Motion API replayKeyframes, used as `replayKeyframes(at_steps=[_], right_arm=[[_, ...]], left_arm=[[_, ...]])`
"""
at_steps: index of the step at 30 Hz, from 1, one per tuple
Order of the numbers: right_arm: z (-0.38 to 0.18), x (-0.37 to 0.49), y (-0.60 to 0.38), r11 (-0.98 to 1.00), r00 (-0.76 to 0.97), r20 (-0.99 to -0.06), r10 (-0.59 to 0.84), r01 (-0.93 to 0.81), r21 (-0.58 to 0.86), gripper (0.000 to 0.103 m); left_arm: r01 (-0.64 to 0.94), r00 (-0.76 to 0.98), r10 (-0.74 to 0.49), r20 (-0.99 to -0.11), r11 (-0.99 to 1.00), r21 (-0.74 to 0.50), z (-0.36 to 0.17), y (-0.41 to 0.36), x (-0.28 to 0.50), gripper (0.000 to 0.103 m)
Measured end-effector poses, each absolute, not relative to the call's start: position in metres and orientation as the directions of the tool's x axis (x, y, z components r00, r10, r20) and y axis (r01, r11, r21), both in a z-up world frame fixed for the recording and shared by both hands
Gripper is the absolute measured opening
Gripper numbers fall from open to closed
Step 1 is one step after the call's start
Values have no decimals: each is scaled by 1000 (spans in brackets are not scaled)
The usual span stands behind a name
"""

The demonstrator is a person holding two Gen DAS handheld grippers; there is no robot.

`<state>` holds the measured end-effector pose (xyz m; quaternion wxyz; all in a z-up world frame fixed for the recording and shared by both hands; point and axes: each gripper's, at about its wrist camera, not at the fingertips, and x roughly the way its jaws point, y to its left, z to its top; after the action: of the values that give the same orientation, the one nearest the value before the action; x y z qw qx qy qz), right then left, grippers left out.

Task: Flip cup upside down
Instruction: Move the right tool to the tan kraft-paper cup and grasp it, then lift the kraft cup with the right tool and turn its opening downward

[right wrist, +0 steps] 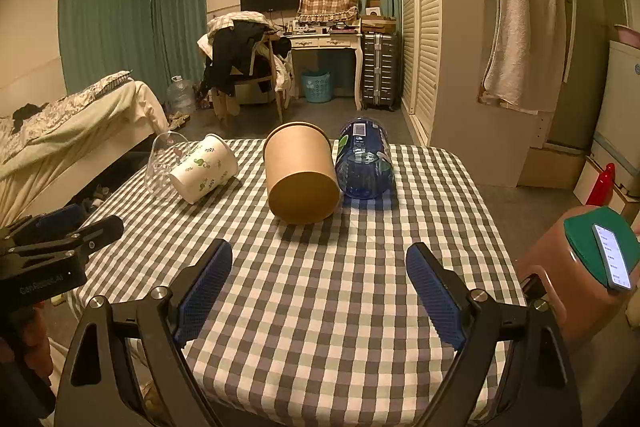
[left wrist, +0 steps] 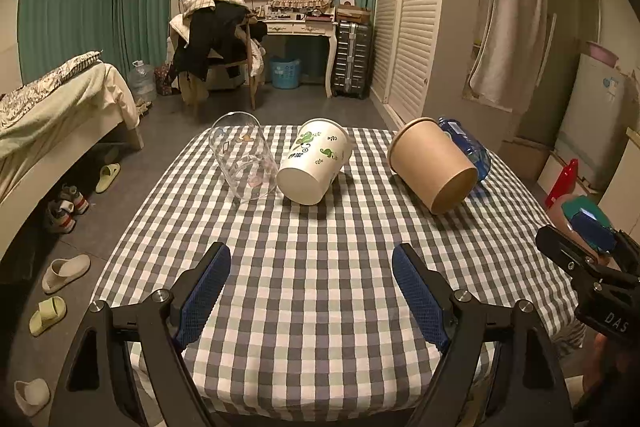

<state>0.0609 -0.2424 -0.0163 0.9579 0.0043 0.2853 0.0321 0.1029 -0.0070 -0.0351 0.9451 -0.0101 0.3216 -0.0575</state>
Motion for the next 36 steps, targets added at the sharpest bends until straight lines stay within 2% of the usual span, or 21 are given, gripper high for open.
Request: replayKeyframes(at_steps=[5,12,22,36], right_arm=[[-16,67,-242,998,834,-547,70,-63,31,89],[-20,90,-240,997,825,-561,72,-66,30,89],[-34,148,-226,996,800,-595,79,-82,21,89],[-59,211,-208,997,722,-691,33,-70,-26,89]], left_arm=[[93,784,-103,-613,994,-48,-38,-7,109,93],[88,776,-94,-623,995,-40,-43,-6,129,96],[83,780,-82,-620,996,-28,-46,2,176,97],[64,735,-88,-672,996,-60,-69,16,219,98]])
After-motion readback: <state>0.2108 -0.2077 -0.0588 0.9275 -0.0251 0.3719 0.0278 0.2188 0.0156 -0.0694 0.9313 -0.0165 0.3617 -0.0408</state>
